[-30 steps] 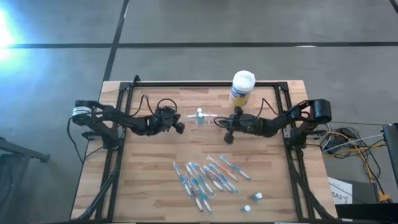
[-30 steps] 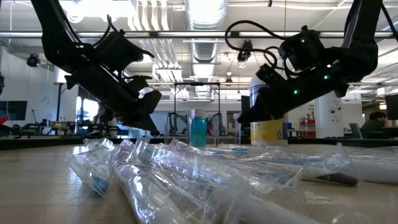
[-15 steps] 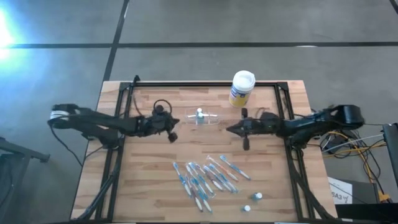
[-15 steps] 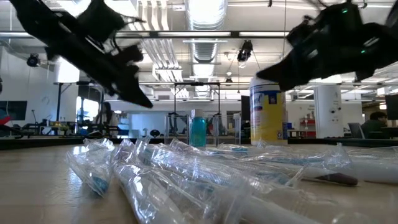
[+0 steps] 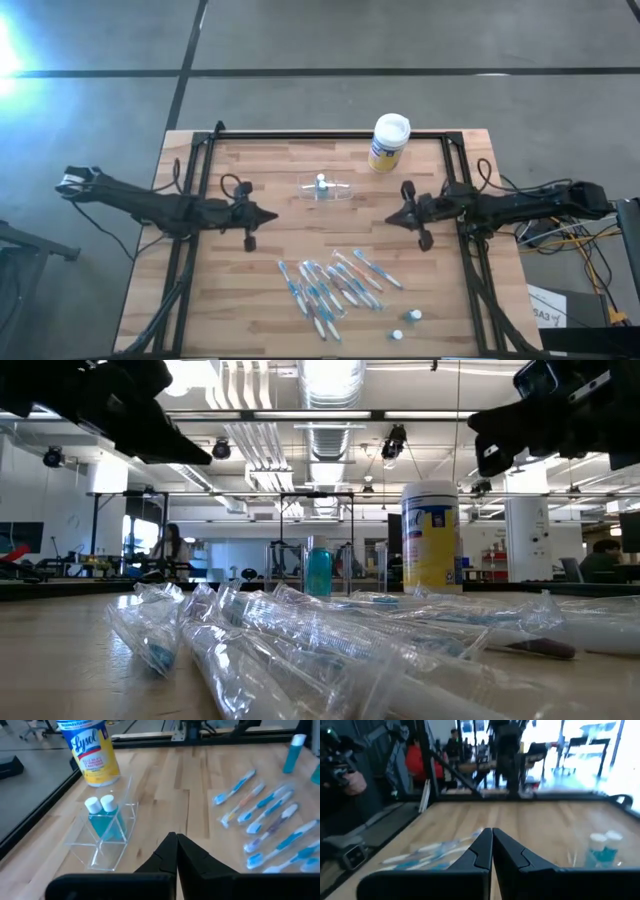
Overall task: Pick & Place toothbrushing station
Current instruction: Put the top blue mouthwash into the transparent organizer
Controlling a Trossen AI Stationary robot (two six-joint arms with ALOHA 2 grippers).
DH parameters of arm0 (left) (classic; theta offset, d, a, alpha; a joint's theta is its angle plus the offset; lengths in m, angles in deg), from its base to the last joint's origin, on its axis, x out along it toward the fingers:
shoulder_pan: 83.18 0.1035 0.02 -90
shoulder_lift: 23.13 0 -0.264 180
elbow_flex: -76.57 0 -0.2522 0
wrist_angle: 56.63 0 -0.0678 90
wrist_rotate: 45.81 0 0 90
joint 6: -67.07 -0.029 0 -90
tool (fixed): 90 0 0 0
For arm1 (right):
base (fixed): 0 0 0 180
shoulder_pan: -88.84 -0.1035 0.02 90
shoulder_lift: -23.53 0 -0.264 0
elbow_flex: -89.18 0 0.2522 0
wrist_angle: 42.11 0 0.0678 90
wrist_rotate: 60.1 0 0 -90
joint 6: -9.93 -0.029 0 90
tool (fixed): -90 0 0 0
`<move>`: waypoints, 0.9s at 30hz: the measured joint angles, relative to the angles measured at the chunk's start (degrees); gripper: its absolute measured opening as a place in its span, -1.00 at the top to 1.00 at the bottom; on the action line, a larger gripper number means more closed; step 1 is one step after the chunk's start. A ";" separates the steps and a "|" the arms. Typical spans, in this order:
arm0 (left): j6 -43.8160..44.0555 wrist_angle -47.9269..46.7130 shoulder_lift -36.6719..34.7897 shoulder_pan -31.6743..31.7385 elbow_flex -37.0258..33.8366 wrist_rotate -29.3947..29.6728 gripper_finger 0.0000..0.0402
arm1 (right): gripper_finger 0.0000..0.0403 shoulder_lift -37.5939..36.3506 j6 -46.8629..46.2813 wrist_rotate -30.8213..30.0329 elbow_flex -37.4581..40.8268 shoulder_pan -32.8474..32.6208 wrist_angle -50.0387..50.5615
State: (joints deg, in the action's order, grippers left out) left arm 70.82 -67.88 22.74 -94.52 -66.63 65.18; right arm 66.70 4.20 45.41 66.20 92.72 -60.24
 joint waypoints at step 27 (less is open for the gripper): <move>11.19 3.53 -11.15 -1.15 -12.60 -9.50 0.93 | 0.95 32.51 -64.21 -45.58 -70.56 -53.22 109.84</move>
State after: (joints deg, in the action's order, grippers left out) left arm 82.02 -64.34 11.59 -95.67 -79.23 55.68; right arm 99.21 -60.01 -0.17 -4.36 39.50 49.60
